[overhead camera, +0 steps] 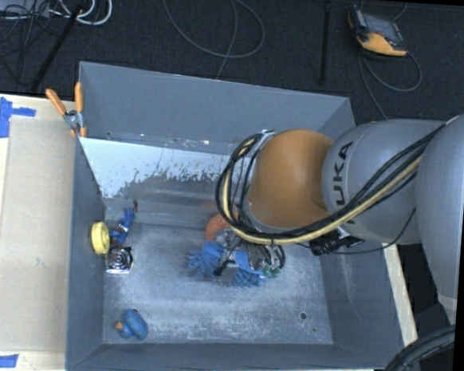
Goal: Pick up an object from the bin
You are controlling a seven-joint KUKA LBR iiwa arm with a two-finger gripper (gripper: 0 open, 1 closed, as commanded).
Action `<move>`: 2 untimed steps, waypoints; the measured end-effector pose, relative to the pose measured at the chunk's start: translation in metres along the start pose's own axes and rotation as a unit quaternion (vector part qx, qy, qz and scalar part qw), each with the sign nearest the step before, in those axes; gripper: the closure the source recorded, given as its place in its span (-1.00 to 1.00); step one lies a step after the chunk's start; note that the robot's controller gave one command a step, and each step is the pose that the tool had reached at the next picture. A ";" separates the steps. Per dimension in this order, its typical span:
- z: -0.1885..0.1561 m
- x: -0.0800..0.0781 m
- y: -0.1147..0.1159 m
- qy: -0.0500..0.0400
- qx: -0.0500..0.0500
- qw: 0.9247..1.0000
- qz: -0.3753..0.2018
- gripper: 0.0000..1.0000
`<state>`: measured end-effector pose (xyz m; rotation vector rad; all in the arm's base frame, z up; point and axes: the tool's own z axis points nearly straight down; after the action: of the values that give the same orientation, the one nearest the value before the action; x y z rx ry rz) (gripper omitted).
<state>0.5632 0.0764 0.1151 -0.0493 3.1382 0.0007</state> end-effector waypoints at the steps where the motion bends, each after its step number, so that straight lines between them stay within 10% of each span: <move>1: -0.065 -0.030 0.002 0.001 0.000 0.999 -0.033 1.00; 2: -0.065 -0.030 0.002 0.001 0.000 0.999 -0.032 1.00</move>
Offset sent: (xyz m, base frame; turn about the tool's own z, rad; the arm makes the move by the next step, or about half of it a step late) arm 0.0000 0.0000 0.0000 0.0000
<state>0.5928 0.0791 0.1805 -0.1497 3.1372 0.0008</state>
